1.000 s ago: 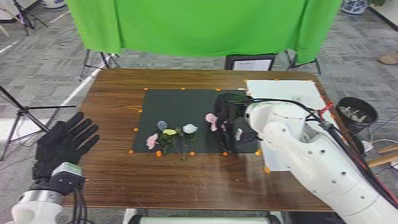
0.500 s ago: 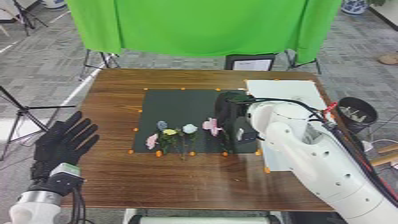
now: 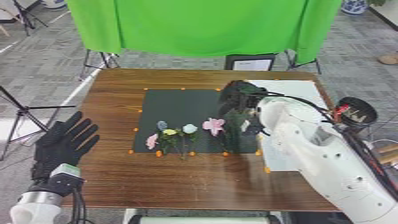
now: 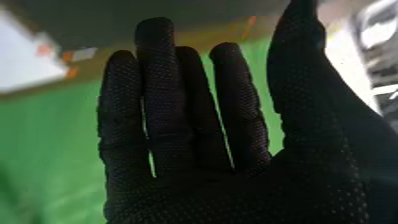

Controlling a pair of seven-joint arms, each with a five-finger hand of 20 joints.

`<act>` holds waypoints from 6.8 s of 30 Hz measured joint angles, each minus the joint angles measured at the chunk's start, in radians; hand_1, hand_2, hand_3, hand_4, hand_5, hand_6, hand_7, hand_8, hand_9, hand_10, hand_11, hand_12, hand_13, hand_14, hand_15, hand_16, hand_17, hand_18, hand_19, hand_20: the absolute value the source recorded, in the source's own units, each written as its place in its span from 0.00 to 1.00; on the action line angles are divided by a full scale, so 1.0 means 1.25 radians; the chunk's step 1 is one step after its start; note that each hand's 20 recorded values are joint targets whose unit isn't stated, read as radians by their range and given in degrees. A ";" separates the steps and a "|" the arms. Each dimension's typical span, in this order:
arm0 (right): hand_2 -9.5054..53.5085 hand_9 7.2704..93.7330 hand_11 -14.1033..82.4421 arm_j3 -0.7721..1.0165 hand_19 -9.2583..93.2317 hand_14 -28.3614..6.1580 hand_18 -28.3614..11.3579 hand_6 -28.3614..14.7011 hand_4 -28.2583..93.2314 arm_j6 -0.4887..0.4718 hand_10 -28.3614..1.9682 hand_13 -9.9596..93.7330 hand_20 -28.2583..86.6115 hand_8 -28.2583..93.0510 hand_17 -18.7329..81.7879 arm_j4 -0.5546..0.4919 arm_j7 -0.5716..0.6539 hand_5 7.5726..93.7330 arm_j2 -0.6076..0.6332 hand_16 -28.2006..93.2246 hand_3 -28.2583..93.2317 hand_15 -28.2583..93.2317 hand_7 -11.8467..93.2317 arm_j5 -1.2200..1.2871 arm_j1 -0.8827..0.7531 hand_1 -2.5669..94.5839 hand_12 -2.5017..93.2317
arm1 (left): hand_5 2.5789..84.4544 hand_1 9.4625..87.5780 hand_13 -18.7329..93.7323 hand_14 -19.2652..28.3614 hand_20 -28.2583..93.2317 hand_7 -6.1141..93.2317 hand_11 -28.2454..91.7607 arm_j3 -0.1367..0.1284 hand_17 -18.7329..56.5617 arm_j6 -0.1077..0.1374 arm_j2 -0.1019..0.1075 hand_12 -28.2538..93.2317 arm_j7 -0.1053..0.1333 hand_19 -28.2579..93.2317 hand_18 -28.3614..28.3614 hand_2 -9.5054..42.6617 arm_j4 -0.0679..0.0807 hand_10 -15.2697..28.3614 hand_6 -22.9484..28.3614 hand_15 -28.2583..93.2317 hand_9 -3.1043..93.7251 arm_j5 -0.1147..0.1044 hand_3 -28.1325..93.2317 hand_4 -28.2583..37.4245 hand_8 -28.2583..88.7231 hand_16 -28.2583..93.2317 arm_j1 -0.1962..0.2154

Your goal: Arrange flowers

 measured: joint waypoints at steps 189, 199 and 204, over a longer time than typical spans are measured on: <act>0.35 0.31 0.19 0.349 0.34 0.43 0.29 0.63 0.00 0.406 0.54 0.36 0.41 0.14 0.34 -0.174 -0.246 0.34 -0.047 0.36 0.89 0.28 0.22 0.688 -0.396 0.03 0.11 | 0.39 0.28 0.26 0.57 0.28 0.12 0.29 0.004 0.16 0.049 0.002 0.29 0.047 0.46 0.68 0.50 -0.002 0.64 0.60 0.33 0.27 0.000 0.59 0.00 0.18 0.16 -0.076; 0.34 0.31 0.19 0.348 0.34 0.42 0.29 0.63 0.00 0.405 0.54 0.36 0.41 0.14 0.34 -0.175 -0.242 0.35 -0.047 0.36 0.89 0.28 0.22 0.687 -0.396 0.04 0.11 | 0.39 0.28 0.27 0.58 0.28 0.12 0.29 0.004 0.16 0.049 0.001 0.29 0.048 0.46 0.68 0.50 -0.003 0.64 0.60 0.34 0.28 0.001 0.60 0.00 0.18 0.16 -0.076; 0.34 0.32 0.19 0.348 0.34 0.42 0.29 0.63 0.00 0.403 0.54 0.36 0.41 0.14 0.34 -0.176 -0.238 0.35 -0.047 0.36 0.90 0.28 0.22 0.685 -0.396 0.05 0.11 | 0.39 0.29 0.27 0.58 0.28 0.12 0.29 0.004 0.16 0.049 0.002 0.29 0.049 0.46 0.68 0.50 -0.003 0.64 0.60 0.34 0.28 0.001 0.59 0.00 0.18 0.16 -0.076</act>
